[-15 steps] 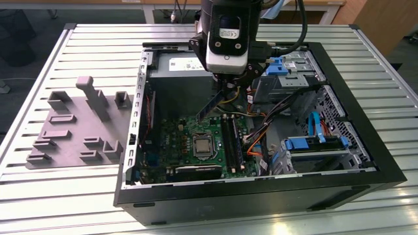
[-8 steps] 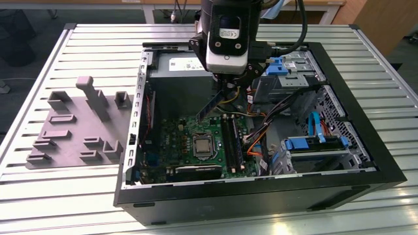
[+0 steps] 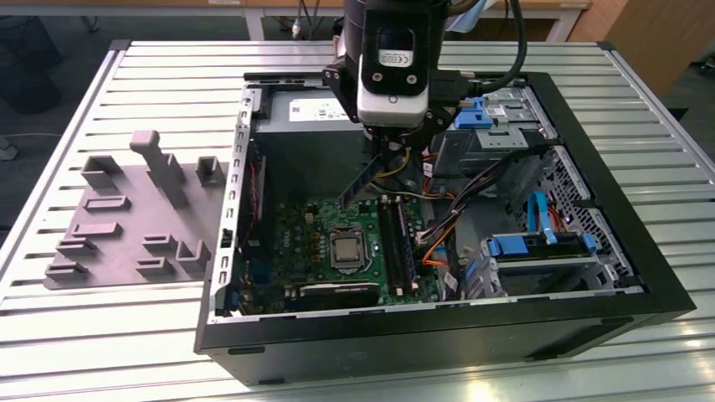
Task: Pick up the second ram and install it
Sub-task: 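Insert the second ram into the second slot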
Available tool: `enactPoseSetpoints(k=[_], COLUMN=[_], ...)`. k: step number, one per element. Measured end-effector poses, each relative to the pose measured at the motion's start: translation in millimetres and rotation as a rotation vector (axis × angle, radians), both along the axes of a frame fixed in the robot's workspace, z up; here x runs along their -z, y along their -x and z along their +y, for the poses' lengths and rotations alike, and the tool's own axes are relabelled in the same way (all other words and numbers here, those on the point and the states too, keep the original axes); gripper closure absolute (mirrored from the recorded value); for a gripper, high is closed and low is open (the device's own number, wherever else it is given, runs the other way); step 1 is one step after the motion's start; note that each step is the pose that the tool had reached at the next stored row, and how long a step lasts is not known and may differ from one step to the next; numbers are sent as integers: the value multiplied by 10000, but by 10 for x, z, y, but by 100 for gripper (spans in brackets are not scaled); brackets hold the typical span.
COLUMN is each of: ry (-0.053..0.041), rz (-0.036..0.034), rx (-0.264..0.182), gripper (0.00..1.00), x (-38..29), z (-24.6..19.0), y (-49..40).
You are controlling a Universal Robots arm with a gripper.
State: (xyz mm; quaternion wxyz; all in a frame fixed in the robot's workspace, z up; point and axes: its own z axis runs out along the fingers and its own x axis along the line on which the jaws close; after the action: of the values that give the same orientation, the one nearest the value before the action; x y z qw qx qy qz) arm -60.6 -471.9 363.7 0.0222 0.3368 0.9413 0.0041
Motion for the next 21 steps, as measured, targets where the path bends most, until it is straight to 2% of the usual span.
enactPoseSetpoints(k=[12,16,21], ry=[0,1,-1], rz=[0,0,0], rx=[-13,-593,-738], gripper=[86,86,86], x=[0,2,3], z=[0,0,0], y=[0,0,0])
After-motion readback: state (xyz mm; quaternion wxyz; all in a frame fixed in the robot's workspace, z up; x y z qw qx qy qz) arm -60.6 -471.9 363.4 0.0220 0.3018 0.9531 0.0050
